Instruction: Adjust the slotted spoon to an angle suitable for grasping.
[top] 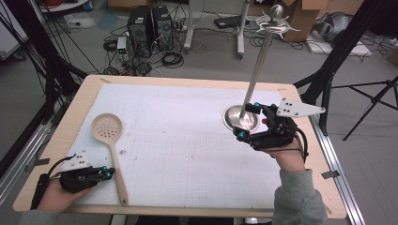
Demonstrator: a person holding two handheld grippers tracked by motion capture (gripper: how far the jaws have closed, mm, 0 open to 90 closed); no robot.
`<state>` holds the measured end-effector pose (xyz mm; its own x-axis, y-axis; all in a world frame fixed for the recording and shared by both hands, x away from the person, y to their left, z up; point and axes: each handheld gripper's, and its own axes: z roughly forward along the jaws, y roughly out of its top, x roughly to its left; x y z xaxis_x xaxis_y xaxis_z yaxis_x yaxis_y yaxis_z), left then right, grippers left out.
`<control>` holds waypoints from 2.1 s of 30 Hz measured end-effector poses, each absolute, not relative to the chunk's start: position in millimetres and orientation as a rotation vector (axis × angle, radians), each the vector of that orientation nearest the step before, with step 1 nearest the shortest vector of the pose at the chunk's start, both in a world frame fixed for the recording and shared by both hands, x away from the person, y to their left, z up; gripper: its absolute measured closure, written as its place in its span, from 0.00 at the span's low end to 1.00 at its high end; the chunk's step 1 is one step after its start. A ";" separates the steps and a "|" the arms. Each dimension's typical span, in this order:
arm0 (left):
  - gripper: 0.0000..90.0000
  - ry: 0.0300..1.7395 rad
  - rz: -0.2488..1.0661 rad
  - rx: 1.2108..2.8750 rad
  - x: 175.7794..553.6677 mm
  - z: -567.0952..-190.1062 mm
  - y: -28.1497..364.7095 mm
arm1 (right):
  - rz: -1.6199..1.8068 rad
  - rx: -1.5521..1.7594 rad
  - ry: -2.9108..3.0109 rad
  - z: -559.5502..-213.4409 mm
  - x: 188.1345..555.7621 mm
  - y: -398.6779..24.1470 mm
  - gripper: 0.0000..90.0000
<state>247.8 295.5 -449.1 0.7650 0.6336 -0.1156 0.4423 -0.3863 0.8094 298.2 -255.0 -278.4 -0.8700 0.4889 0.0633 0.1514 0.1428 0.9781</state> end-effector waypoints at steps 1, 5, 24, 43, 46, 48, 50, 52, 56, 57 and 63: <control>0.99 0.800 0.266 2.049 249.1 -449.0 293.1 | 1.790 0.630 2.152 -278.1 296.8 -255.4 0.10; 0.99 0.784 0.279 2.057 255.8 -448.7 278.5 | 1.785 0.627 2.148 -277.6 293.0 -257.6 0.10; 0.99 0.747 0.267 2.069 292.3 -448.6 240.8 | 1.697 0.708 2.154 -286.2 267.6 -286.0 0.10; 0.99 0.812 0.366 1.991 310.8 -439.4 239.2 | 1.669 0.754 2.139 -288.8 253.7 -304.8 0.10; 0.99 0.881 0.422 1.946 316.9 -436.7 255.1 | 1.661 0.758 2.158 -291.7 255.6 -302.2 0.10; 0.99 0.891 0.435 1.950 318.4 -438.1 257.9 | 1.660 0.759 2.162 -292.8 255.9 -301.0 0.10; 0.99 0.903 0.446 1.961 321.2 -440.9 260.8 | 1.647 0.754 2.183 -295.1 255.7 -297.9 0.10; 0.99 0.909 0.455 1.960 324.1 -443.0 261.1 | 1.638 0.754 2.193 -295.6 255.0 -297.4 0.10; 0.99 0.892 0.481 1.978 329.8 -445.6 258.6 | 1.630 0.759 2.195 -295.5 251.6 -298.0 0.10; 0.99 0.897 0.487 1.979 333.4 -446.4 258.2 | 1.626 0.766 2.193 -295.6 249.0 -299.5 0.10; 0.99 0.935 0.488 2.010 340.5 -448.6 254.9 | 1.616 0.782 2.193 -298.3 242.9 -306.3 0.10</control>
